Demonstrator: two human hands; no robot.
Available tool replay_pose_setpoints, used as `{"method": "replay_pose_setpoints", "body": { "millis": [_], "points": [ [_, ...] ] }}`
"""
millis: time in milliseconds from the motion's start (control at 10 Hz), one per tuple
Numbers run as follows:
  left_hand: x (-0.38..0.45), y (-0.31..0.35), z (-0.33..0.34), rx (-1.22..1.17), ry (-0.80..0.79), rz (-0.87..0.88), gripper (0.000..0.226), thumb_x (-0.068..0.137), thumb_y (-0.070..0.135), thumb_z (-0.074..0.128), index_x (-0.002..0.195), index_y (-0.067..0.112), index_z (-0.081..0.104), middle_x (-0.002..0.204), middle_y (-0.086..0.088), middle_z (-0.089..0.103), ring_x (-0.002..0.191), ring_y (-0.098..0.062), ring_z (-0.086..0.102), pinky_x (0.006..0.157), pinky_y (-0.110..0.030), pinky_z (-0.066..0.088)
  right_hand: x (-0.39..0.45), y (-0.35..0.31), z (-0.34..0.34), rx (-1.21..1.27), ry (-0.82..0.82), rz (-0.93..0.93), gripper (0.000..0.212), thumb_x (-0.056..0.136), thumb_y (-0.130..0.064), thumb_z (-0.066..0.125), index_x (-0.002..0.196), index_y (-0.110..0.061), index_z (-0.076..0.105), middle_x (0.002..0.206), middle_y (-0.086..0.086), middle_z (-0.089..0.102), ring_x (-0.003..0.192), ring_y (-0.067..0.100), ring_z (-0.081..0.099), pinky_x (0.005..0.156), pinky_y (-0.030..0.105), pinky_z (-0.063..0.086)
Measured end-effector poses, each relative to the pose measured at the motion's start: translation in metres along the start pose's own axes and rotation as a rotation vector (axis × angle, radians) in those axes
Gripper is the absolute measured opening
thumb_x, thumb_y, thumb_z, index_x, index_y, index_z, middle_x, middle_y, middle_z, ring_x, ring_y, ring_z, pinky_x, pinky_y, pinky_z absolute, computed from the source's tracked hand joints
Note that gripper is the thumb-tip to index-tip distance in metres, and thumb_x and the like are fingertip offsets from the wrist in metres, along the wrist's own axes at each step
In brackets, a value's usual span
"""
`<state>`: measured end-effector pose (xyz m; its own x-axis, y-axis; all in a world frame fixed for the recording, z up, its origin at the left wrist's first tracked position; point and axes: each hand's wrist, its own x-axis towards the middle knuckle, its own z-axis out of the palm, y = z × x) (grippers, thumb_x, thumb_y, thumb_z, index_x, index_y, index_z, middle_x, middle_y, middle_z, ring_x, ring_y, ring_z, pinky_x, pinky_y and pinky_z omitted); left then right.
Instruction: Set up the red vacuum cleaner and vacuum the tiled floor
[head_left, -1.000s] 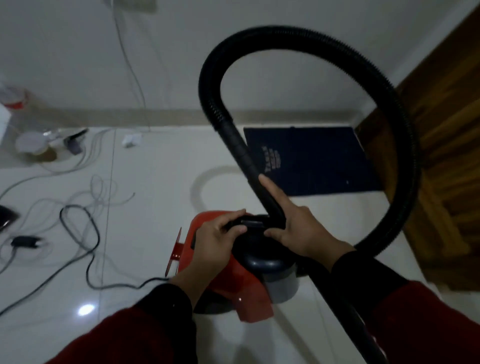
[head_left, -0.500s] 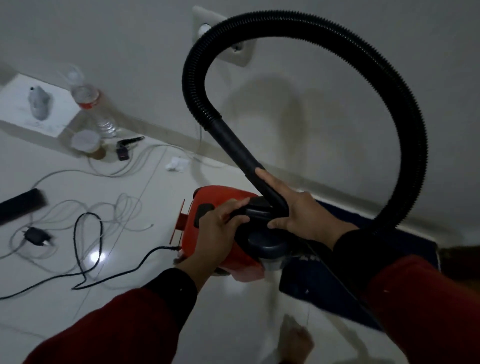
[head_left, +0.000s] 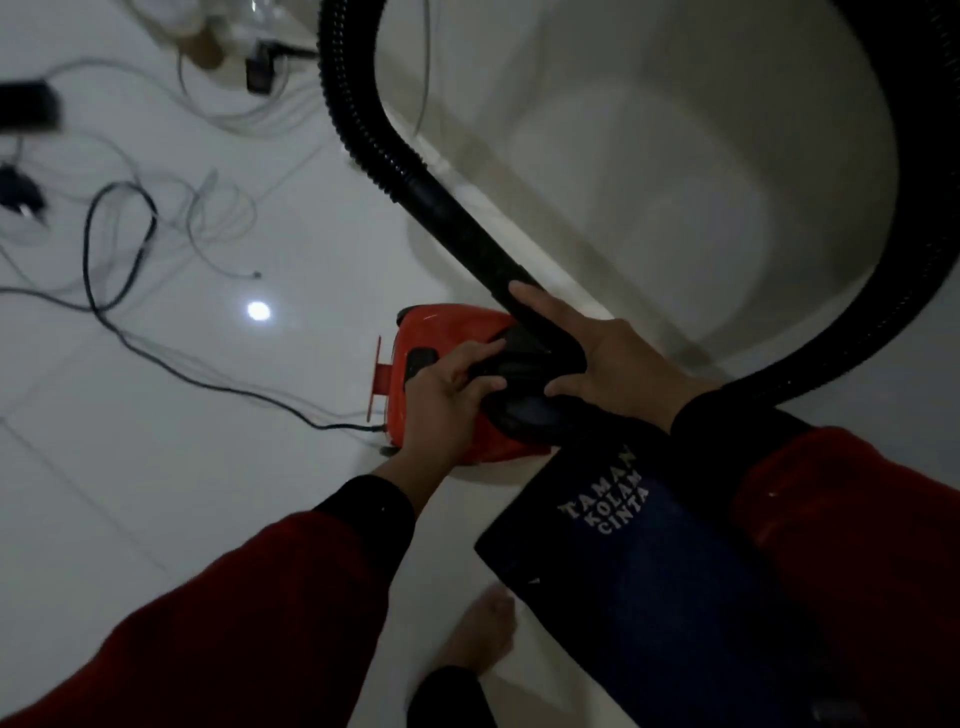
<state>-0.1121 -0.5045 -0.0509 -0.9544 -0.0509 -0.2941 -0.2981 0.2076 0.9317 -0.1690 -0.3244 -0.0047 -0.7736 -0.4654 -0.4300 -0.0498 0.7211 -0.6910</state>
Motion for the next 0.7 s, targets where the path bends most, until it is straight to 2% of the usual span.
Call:
{"method": "replay_pose_setpoints", "body": {
  "millis": [100,200,300,400,500,600,700],
  "points": [
    [-0.008,-0.037,0.022,-0.022,0.030,-0.092,0.040,0.076,-0.008,0.066,0.112,0.009,0.067,0.107,-0.001,0.067,0.089,0.021,0.057,0.085,-0.003,0.041,0.004,0.040,0.022,-0.003,-0.054,-0.012,0.109,0.075,0.005,0.076,0.144,-0.055,0.017,0.136,-0.009,0.051,0.111,0.001,0.055,0.087,0.002,0.044],
    [-0.015,-0.057,0.035,-0.021,0.112,-0.116,0.039,0.076,-0.008,0.066,0.113,0.004,0.067,0.106,0.013,0.062,0.088,0.028,0.052,0.083,0.003,0.036,0.009,0.060,0.032,-0.002,-0.044,-0.044,0.110,0.073,0.004,0.078,0.145,-0.047,0.011,0.129,-0.035,0.035,0.107,-0.014,0.040,0.081,-0.010,0.031],
    [-0.015,-0.060,0.045,0.004,0.142,-0.122,0.039,0.076,-0.008,0.067,0.113,0.003,0.067,0.102,0.018,0.058,0.083,0.033,0.049,0.078,0.008,0.031,0.011,0.068,0.033,-0.031,-0.013,-0.088,0.111,0.071,0.000,0.081,0.147,-0.043,0.012,0.133,-0.030,0.036,0.108,-0.013,0.041,0.082,-0.011,0.029],
    [-0.016,-0.050,0.049,0.083,0.144,-0.164,0.039,0.077,-0.004,0.069,0.115,0.004,0.066,0.108,0.005,0.060,0.089,0.026,0.050,0.077,0.013,0.022,0.001,0.070,0.031,-0.107,-0.032,-0.121,0.106,0.077,-0.001,0.076,0.144,-0.051,0.012,0.136,0.004,0.053,0.115,0.014,0.055,0.098,0.012,0.041],
    [-0.025,-0.038,0.047,0.271,0.061,-0.191,0.047,0.082,0.006,0.067,0.128,0.010,0.058,0.134,-0.006,0.053,0.121,-0.004,0.042,0.088,0.011,0.009,-0.018,0.062,0.041,-0.251,-0.018,-0.170,0.104,0.077,0.004,0.066,0.142,-0.058,0.013,0.122,0.012,0.053,0.105,0.031,0.057,0.091,0.044,0.051],
    [-0.036,-0.027,0.030,0.314,-0.031,-0.283,0.070,0.079,0.032,0.067,0.141,0.014,0.042,0.137,0.006,0.042,0.125,-0.010,0.040,0.088,-0.008,0.025,-0.030,0.051,0.039,-0.369,0.023,-0.112,0.098,0.075,0.006,0.061,0.145,-0.045,0.015,0.139,0.016,0.043,0.110,0.038,0.053,0.092,0.047,0.049],
    [-0.090,-0.010,-0.008,0.479,-0.262,-0.495,0.064,0.079,0.056,0.060,0.137,0.033,0.046,0.143,0.000,0.049,0.128,-0.015,0.048,0.098,-0.021,0.036,-0.078,0.032,0.047,-0.322,0.029,0.170,0.091,0.083,-0.001,0.048,0.141,-0.056,0.004,0.154,0.012,0.025,0.122,0.037,0.045,0.102,0.043,0.042]
  ]
}}
